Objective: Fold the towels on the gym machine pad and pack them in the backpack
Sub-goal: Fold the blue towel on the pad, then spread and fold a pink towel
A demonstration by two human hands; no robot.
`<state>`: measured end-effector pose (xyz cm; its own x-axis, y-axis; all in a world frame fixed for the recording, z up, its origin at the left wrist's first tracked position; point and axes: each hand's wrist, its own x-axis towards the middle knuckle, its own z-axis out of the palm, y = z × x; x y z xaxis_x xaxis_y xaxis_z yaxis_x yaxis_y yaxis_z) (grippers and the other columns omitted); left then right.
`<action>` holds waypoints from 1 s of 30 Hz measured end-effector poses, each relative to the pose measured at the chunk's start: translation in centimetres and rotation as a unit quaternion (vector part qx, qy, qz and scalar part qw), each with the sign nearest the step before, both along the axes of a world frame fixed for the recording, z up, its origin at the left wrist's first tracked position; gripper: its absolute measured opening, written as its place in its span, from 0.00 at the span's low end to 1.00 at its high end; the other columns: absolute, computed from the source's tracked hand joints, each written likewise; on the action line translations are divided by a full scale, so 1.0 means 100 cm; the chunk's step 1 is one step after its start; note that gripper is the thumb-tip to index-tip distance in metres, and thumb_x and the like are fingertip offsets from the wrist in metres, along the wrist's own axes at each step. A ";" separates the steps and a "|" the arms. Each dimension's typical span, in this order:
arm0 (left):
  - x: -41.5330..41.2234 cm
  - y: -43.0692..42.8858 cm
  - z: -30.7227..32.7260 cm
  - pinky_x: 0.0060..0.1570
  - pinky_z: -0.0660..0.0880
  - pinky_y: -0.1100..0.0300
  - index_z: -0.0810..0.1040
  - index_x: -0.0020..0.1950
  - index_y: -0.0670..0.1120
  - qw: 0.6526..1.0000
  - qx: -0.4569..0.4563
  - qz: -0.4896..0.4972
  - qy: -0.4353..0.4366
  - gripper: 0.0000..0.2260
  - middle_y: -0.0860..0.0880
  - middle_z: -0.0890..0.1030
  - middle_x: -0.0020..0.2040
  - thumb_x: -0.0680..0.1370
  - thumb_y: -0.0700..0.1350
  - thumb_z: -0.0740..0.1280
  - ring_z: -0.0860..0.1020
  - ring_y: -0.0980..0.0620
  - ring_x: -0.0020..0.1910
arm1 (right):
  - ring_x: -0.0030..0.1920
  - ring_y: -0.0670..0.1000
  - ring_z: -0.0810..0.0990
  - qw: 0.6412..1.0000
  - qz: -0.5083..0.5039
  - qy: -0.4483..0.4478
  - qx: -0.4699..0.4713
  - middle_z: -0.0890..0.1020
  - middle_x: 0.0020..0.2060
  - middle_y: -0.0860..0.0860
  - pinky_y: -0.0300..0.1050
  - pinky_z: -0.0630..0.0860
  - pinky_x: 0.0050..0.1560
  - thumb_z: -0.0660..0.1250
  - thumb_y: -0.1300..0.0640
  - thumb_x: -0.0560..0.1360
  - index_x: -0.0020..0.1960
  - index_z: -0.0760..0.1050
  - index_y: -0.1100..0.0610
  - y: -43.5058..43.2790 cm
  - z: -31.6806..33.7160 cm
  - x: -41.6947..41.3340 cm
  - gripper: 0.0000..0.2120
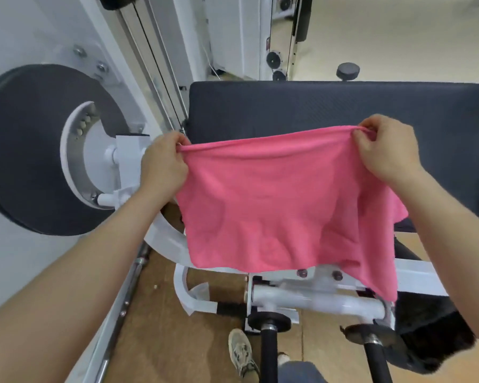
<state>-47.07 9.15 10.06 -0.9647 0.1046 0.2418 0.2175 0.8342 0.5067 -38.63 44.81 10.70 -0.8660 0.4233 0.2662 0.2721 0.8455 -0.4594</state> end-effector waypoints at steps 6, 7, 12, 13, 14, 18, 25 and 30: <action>-0.067 0.038 0.019 0.45 0.66 0.51 0.78 0.56 0.43 0.988 -0.112 -0.051 0.097 0.18 0.41 0.80 0.51 0.71 0.30 0.58 0.75 0.38 0.52 | 0.54 0.63 0.77 0.998 -0.063 0.001 0.017 0.82 0.51 0.58 0.54 0.71 0.52 0.58 0.53 0.77 0.54 0.76 0.59 0.012 -0.003 -0.051 0.13; -0.079 0.042 0.022 0.46 0.66 0.51 0.78 0.57 0.43 0.988 -0.111 -0.040 0.097 0.19 0.41 0.80 0.53 0.71 0.30 0.58 0.75 0.38 0.53 | 0.54 0.63 0.76 0.998 -0.065 0.001 0.022 0.81 0.51 0.58 0.54 0.71 0.52 0.58 0.53 0.77 0.54 0.76 0.59 0.016 -0.005 -0.059 0.14; -0.127 0.055 0.021 0.49 0.68 0.54 0.79 0.57 0.43 0.994 -0.075 0.018 0.077 0.19 0.42 0.81 0.54 0.73 0.30 0.56 0.76 0.41 0.55 | 0.52 0.63 0.75 0.997 -0.048 0.038 0.054 0.78 0.51 0.61 0.57 0.70 0.50 0.56 0.51 0.77 0.54 0.74 0.61 0.032 -0.013 -0.102 0.15; -0.135 0.059 0.020 0.50 0.68 0.54 0.79 0.56 0.43 0.995 -0.066 0.024 0.074 0.18 0.43 0.81 0.54 0.74 0.31 0.56 0.77 0.42 0.55 | 0.51 0.64 0.74 0.996 -0.048 0.044 0.060 0.78 0.50 0.61 0.57 0.70 0.49 0.56 0.52 0.76 0.53 0.73 0.61 0.034 -0.015 -0.109 0.15; -0.144 0.063 0.019 0.50 0.68 0.55 0.79 0.56 0.43 0.996 -0.056 0.030 0.070 0.16 0.44 0.82 0.54 0.75 0.32 0.57 0.77 0.42 0.55 | 0.50 0.64 0.74 0.995 -0.048 0.052 0.070 0.77 0.49 0.62 0.57 0.70 0.48 0.56 0.52 0.76 0.53 0.72 0.62 0.035 -0.017 -0.116 0.15; -0.164 0.065 0.005 0.55 0.69 0.55 0.80 0.57 0.44 0.996 -0.047 0.050 0.062 0.13 0.44 0.81 0.56 0.78 0.35 0.59 0.76 0.44 0.57 | 0.43 0.63 0.72 0.986 -0.049 0.074 0.138 0.75 0.43 0.63 0.55 0.65 0.42 0.56 0.51 0.75 0.50 0.70 0.63 0.040 -0.031 -0.127 0.15; -0.156 0.070 0.004 0.58 0.69 0.49 0.77 0.62 0.42 0.987 -0.105 0.049 0.109 0.18 0.39 0.75 0.60 0.75 0.33 0.58 0.72 0.39 0.60 | 0.42 0.63 0.72 0.983 -0.018 0.078 0.167 0.75 0.41 0.62 0.56 0.65 0.40 0.57 0.51 0.75 0.49 0.70 0.62 0.048 -0.032 -0.131 0.14; -0.078 0.114 -0.019 0.65 0.67 0.37 0.74 0.67 0.45 0.969 -0.174 -0.162 0.065 0.23 0.37 0.69 0.71 0.73 0.42 0.58 0.68 0.34 0.67 | 0.44 0.61 0.71 0.982 -0.021 0.080 0.168 0.74 0.42 0.60 0.54 0.63 0.43 0.58 0.51 0.74 0.49 0.72 0.61 0.048 -0.032 -0.129 0.13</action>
<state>-54.86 20.56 8.16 -0.8310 0.4942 0.2555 0.5402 0.8266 0.1581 -51.49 49.64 7.50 -0.7849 0.3228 0.5289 0.2569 0.9463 -0.1964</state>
